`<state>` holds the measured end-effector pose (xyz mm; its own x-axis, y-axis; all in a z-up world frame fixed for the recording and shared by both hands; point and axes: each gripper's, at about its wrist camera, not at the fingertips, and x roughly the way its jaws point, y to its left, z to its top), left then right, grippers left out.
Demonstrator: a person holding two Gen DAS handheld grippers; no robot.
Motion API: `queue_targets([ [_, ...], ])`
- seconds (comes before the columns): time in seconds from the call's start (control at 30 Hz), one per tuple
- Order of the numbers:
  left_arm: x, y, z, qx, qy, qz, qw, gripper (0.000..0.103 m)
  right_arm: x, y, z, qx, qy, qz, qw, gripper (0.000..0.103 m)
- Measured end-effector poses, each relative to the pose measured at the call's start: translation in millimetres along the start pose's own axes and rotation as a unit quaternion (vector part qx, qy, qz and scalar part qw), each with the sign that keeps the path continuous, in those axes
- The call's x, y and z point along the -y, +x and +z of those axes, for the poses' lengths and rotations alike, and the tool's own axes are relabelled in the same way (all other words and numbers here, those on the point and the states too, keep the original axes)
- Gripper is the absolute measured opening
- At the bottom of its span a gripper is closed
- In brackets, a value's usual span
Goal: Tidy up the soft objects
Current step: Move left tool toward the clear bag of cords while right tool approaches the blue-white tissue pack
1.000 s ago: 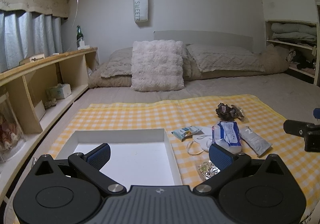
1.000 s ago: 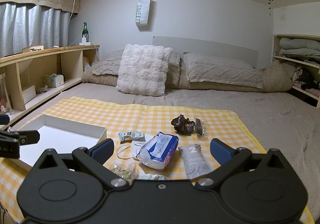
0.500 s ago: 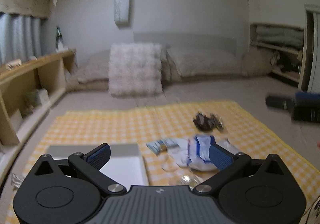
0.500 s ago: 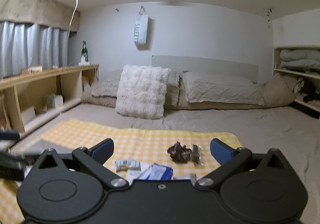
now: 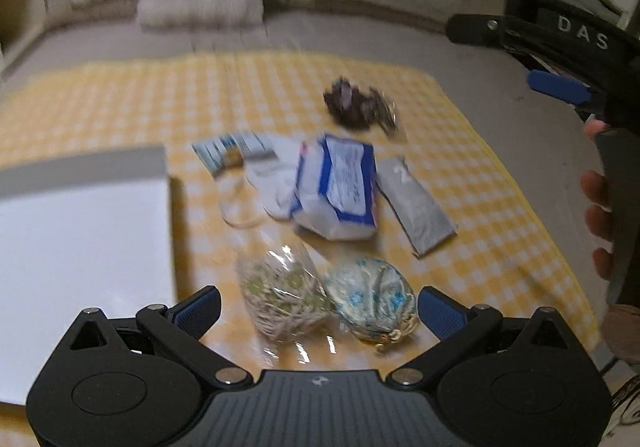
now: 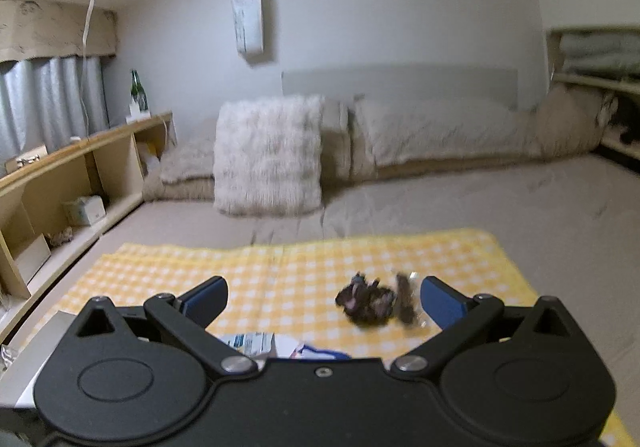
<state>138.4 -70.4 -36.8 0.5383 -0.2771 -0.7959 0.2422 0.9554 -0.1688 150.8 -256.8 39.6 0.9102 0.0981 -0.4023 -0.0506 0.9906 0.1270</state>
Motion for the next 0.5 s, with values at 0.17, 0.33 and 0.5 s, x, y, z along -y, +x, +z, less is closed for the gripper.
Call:
queue_targets([
  [0.17,-12.5,38.9,8.8,-0.057,-0.056,-0.039,0.996,0.102,3.8,45.9,-10.3,-0.071,0.006,0.004,0.997,0.103],
  [0.33,-17.8,68.6,14.2,-0.107,-0.088,-0.043,0.9894,0.1,26.0,88.1,-29.0,-0.164,0.079,0.022,0.983,0.102],
  [0.5,-32.4,98.2,18.4,-0.152,-0.148,-0.038,0.9765,0.099,43.3,116.7,-51.0,-0.232,0.15,0.024,0.961,0.091],
])
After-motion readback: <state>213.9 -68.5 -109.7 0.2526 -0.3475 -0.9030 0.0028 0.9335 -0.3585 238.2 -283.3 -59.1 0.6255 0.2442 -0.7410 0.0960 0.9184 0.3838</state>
